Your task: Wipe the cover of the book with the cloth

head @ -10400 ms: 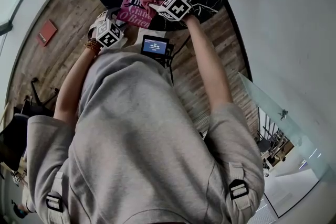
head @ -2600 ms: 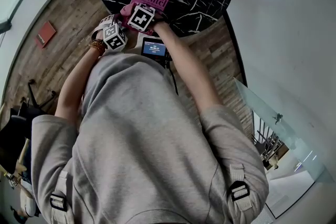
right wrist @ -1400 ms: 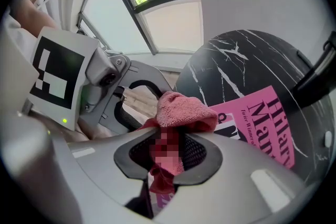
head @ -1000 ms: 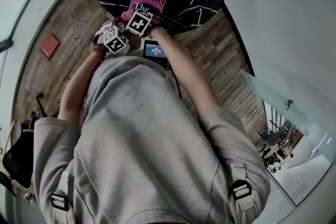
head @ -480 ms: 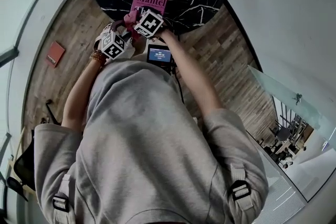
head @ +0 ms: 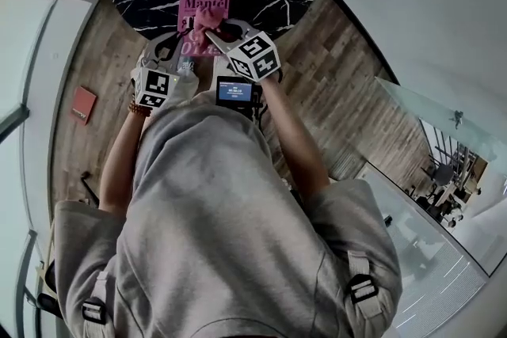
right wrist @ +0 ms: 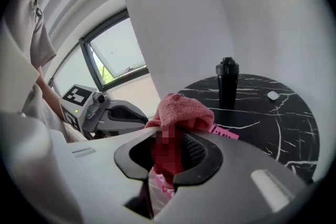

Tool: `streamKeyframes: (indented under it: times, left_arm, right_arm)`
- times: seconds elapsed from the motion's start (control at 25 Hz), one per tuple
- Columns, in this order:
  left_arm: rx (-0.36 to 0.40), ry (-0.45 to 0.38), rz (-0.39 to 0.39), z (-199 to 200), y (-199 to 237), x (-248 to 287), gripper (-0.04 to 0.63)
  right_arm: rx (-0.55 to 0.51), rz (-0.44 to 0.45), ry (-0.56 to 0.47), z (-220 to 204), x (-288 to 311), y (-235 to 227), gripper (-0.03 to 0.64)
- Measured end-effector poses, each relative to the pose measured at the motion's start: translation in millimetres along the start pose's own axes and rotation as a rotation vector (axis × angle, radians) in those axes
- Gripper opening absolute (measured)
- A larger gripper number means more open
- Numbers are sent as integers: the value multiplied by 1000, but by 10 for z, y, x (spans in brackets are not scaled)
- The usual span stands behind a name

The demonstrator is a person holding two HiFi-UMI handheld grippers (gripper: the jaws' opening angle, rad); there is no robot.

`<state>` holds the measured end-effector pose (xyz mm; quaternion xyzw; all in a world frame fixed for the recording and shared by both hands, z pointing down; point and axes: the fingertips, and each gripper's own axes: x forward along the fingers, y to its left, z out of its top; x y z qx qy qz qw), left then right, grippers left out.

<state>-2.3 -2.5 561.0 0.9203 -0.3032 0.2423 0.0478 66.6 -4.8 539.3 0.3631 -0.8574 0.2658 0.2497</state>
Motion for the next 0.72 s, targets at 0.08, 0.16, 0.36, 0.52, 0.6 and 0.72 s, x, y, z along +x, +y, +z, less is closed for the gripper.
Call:
streamKeyframes:
  times: [0.08,0.16,0.36,0.52,0.6,0.72]
  left_arm:
    - [11,-38,12,177,20,-33,15]
    - [36,-60,6,285,1,-46,14]
    - [82,-75,-46,360,-208,-99,15]
    - [94,-72,-71,368,-382,-143,15]
    - [101,-73,-84,384,-512,-162,15]
    - [107,-83,-109,456,-749,-201,15]
  right_arm:
    - [33,-38,-76,95,-167,-10,92]
    - [65,-73,-138,163,-304,-24,92]
    - [113,-128,-221,216,-586,10,92]
    - [137,-150,-234,144,-785,60,92]
    - [148,-157,-234,72,-903,100,92]
    - [160,-169,-236,-43,-1119,173,92]
